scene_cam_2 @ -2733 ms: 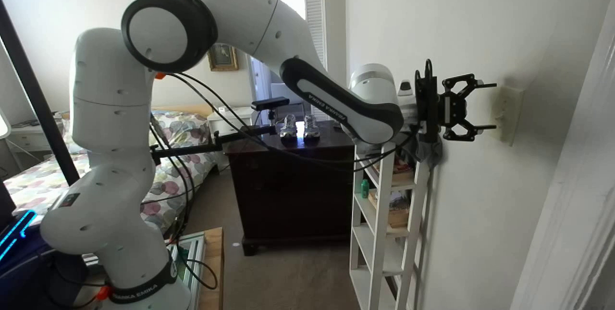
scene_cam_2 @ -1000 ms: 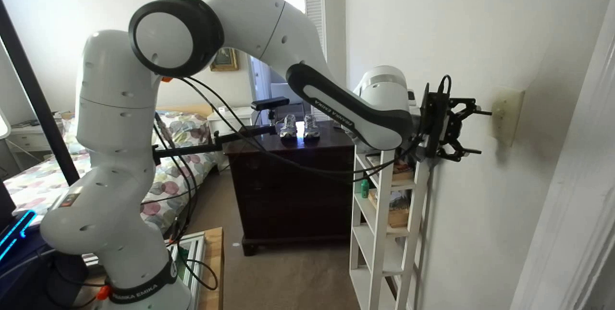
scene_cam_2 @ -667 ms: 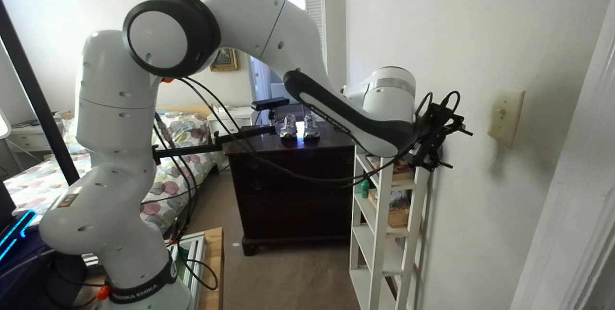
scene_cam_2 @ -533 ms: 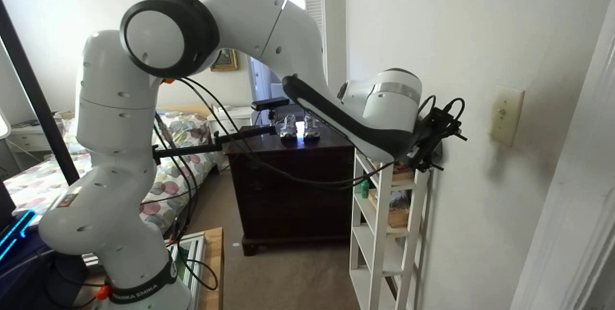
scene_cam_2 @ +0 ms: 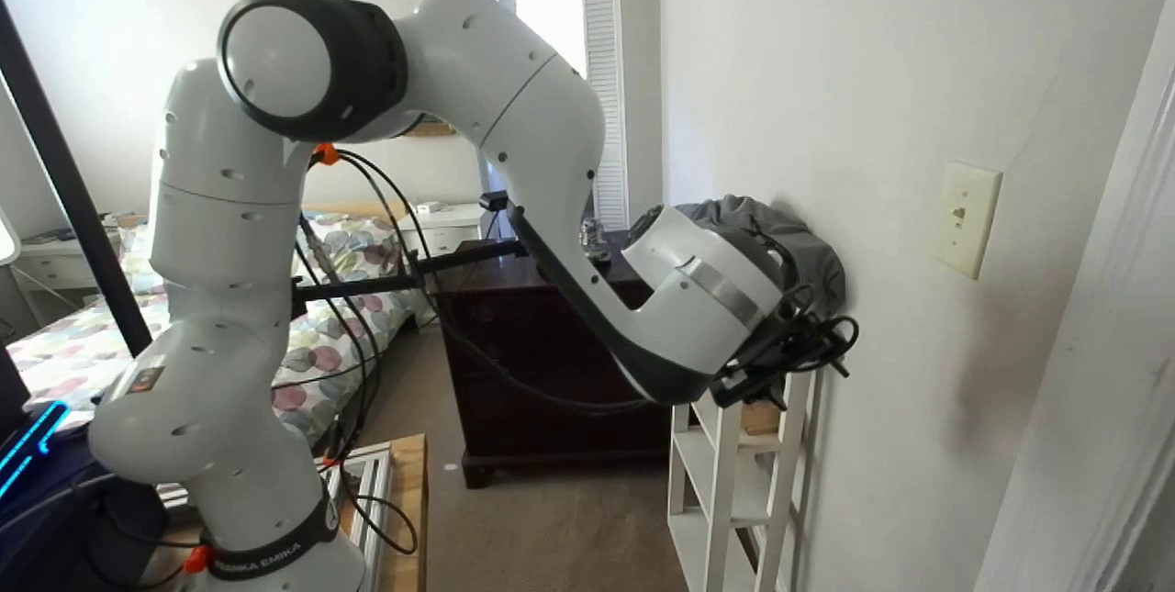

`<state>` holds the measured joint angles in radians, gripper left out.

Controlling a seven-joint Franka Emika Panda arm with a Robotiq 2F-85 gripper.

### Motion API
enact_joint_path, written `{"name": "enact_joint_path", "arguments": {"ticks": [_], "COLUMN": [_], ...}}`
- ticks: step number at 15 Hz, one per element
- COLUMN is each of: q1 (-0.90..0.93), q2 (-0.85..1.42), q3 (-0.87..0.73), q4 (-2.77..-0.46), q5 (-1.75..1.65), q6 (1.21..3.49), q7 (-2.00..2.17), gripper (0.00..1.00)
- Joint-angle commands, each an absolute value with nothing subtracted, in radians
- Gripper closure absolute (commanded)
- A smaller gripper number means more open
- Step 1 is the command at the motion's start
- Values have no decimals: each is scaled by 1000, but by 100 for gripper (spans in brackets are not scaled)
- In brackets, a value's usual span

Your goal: Turn on the light

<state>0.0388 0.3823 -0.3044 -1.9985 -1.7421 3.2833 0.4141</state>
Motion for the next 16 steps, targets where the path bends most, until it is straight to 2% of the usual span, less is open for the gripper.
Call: {"name": "enact_joint_path", "arguments": {"ticks": [1,4,5,16], "q1": [147,73,113,109], "q2": [352,319,378,380], "q3": [-396,-273,-342,-338], "q4": [-2189,-2334,-2226,-2232], "q5": [-1524,-1291,-1414,-1395], "q6": [3216,3148,3204,3198], "q7": [281,109,217,200], "gripper": [0,0,0,0]}}
